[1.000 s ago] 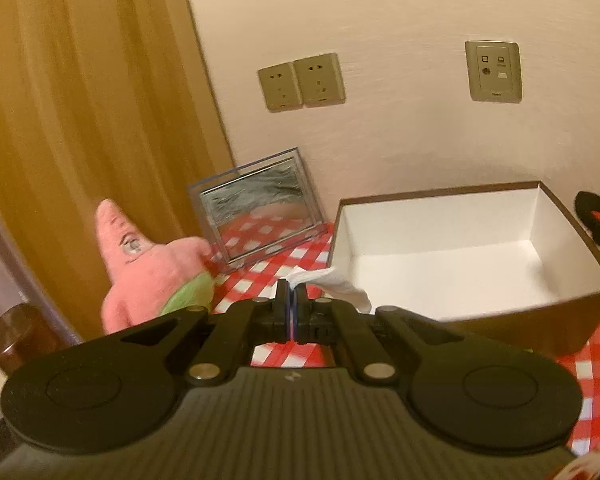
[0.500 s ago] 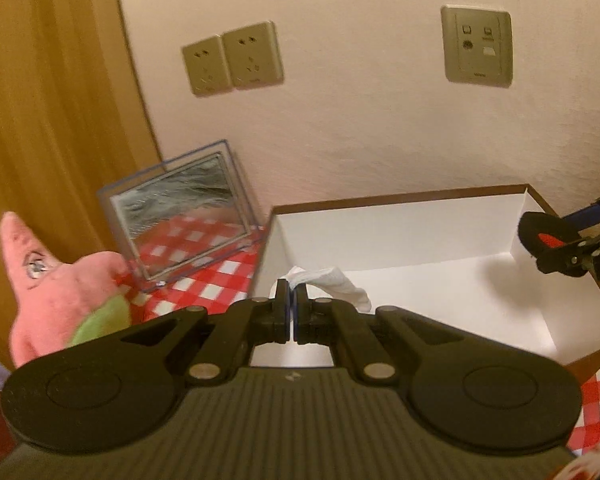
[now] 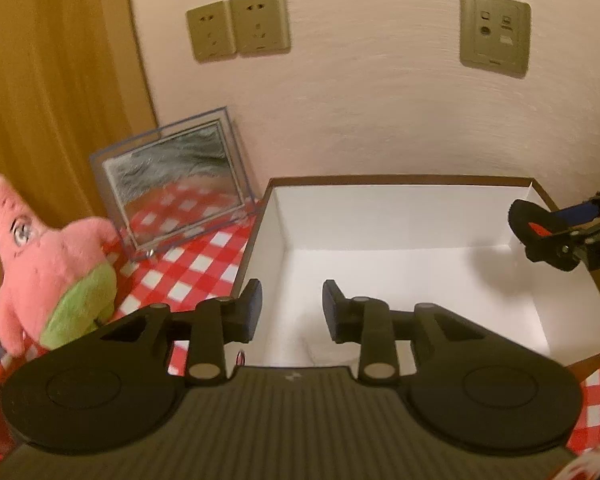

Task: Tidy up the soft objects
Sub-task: 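Open the right gripper over the box while the left drops the white paper inside, then move both open grippers back over the pile of soft items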

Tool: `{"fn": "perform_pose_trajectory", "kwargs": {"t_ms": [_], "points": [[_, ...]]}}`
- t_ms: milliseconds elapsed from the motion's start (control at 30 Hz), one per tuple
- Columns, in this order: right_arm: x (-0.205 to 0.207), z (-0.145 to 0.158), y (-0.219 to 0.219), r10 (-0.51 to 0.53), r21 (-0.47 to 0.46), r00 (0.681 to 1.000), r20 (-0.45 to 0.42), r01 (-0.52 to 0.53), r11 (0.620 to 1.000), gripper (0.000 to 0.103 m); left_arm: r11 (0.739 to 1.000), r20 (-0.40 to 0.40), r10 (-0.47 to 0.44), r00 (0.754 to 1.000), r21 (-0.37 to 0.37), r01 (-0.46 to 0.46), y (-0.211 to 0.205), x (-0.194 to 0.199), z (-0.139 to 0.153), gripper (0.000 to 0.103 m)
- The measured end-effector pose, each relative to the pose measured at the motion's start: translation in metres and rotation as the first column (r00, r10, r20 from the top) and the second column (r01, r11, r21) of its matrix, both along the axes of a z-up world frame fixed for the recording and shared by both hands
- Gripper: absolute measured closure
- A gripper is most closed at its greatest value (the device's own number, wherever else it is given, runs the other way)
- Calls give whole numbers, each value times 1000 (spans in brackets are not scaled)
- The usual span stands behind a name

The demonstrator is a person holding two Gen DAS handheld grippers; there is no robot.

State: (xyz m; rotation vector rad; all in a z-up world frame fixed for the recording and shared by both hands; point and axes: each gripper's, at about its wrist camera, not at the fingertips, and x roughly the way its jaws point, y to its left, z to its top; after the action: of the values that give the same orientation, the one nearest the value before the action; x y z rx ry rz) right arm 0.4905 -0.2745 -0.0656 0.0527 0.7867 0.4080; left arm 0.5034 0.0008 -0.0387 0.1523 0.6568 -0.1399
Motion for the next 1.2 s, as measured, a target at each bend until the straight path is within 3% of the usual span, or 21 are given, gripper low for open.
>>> {"fn": "perform_pose_trajectory", "kwargs": {"t_ms": [133, 300, 800, 1200], "points": [[3, 5, -1, -41, 32, 999, 28, 40, 999, 25, 999, -22, 23, 1000, -48, -24, 10, -13, 6, 66], [0, 14, -2, -42, 42, 997, 72, 39, 998, 20, 997, -23, 43, 999, -58, -44, 15, -34, 17, 62], [-62, 42, -29, -64, 70, 995, 70, 59, 996, 20, 981, -17, 159, 987, -110, -160, 36, -132, 53, 56], [-138, 63, -18, 14, 87, 994, 105, -23, 996, 20, 958, 18, 266, 964, -111, -263, 54, -228, 71, 54]]}}
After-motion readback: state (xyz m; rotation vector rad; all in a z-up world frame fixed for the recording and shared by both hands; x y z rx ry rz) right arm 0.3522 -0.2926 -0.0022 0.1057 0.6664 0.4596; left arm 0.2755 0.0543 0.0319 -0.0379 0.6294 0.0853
